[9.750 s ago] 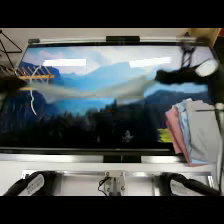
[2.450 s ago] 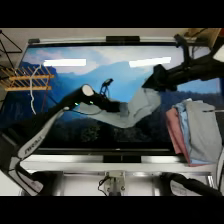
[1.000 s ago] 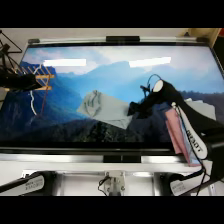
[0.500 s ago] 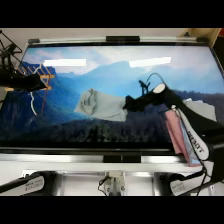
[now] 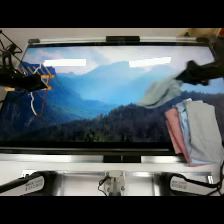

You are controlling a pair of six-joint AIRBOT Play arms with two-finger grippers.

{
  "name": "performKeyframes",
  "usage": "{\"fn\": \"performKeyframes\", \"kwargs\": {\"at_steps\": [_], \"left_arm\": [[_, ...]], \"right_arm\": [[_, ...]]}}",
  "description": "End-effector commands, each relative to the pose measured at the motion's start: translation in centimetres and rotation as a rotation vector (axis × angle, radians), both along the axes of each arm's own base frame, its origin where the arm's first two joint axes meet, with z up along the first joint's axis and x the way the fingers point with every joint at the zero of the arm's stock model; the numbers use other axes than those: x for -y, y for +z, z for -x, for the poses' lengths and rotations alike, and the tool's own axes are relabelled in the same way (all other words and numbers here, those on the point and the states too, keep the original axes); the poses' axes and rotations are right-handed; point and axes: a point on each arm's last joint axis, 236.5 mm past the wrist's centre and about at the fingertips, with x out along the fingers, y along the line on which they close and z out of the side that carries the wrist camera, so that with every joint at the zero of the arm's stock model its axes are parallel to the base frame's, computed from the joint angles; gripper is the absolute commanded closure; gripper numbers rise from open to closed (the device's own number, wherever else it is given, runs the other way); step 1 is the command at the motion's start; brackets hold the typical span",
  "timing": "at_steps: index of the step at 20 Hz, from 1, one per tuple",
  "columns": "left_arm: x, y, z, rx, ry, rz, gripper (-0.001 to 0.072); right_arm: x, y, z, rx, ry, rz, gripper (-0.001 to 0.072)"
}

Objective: Fold the shirts.

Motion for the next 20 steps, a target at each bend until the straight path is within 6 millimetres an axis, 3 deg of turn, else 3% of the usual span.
{"fn": "performKeyframes", "kwargs": {"at_steps": [1, 4, 8, 9, 12, 16, 18, 19, 20], "left_arm": [[0.0, 0.0, 0.0, 0.002, -0.004, -0.001, 0.067], [0.0, 0.0, 0.0, 0.012, -0.026, -0.013, 0.067], [0.1, -0.1, 0.3, 0.011, -0.052, -0.023, 0.067], [0.1, -0.1, 0.3, 0.008, -0.054, -0.023, 0.067], [0.1, -0.1, 0.4, 0.011, -0.063, -0.028, 0.067], [0.1, -0.1, 0.4, 0.009, -0.064, -0.027, 0.067], [0.2, -0.3, 0.8, -0.006, -0.071, -0.026, 0.067], [0.2, -0.3, 0.9, -0.012, -0.074, -0.025, 0.067], [0.2, -0.3, 0.9, -0.013, -0.075, -0.025, 0.067]], "right_arm": [[10.0, 1.8, 4.9, -0.074, -0.231, 0.097, 0.0641], [13.7, 0.3, 10.6, -0.262, -0.314, 0.101, 0.0641], [21.0, 0.6, 17.1, -0.387, -0.62, 0.263, 0.0641], [21.7, 0.5, 18.5, -0.41, -0.658, 0.288, 0.0641], [20.5, -1.7, 22.1, -0.494, -0.667, 0.27, 0.0641], [17.2, -8.1, 28.7, -0.744, -0.66, 0.199, 0.0641], [16.2, -11.1, 32.9, -0.902, -0.653, 0.24, 0.0629], [16.5, -12.3, 34.4, -0.949, -0.656, 0.283, 0.0415], [16.5, -13.1, 34.6, -0.949, -0.642, 0.291, 0.0045]]}}
